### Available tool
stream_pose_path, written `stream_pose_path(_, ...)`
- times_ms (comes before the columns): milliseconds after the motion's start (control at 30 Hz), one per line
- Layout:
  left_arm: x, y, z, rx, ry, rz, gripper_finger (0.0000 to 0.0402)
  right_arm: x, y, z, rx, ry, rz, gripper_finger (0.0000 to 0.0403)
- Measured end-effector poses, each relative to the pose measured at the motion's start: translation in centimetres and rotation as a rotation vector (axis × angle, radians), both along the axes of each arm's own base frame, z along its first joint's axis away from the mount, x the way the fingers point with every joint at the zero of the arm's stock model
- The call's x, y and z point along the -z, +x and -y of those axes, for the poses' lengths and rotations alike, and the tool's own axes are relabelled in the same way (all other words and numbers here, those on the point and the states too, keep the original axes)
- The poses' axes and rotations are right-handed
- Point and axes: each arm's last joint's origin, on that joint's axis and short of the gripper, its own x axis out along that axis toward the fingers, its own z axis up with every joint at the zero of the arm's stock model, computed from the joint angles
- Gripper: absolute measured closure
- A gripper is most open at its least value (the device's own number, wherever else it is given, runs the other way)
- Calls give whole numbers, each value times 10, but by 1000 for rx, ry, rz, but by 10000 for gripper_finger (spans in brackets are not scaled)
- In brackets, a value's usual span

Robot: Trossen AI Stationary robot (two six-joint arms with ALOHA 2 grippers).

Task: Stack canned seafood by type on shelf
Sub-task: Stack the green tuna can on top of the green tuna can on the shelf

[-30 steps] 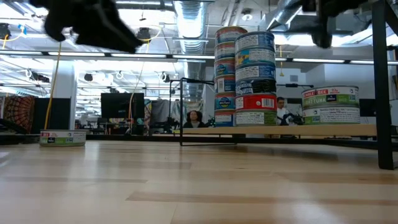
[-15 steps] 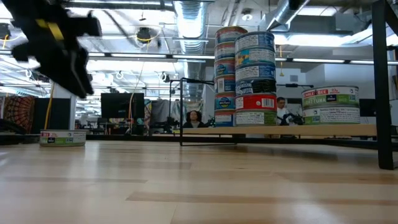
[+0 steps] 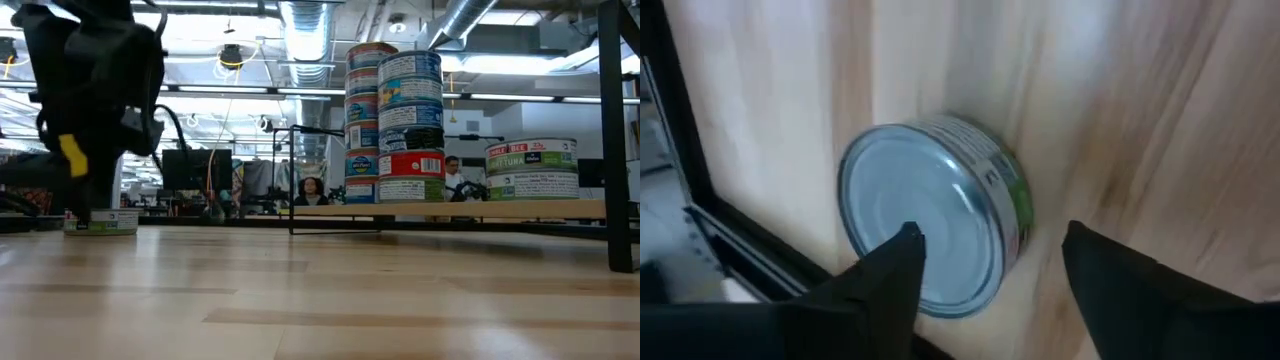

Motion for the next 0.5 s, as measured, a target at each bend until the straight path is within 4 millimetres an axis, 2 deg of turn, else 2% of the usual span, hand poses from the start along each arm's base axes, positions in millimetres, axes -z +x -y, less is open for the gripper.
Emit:
stream_pose_path(133,15,3,5,55,21,-106,221,2,-2,0,-1,-8,-26,158)
stream_pose_path(267,27,5,9,72,37,-178,288,2,-2,0,-1,-9,-30,158)
stream_pose_path(400,31,4,12,76,45,-209,369,2,-2,0,-2,-3,-37,158)
stream_pose_path(500,28,3,16,66,34,-193,393,3,-2,0,-2,-2,-42,158)
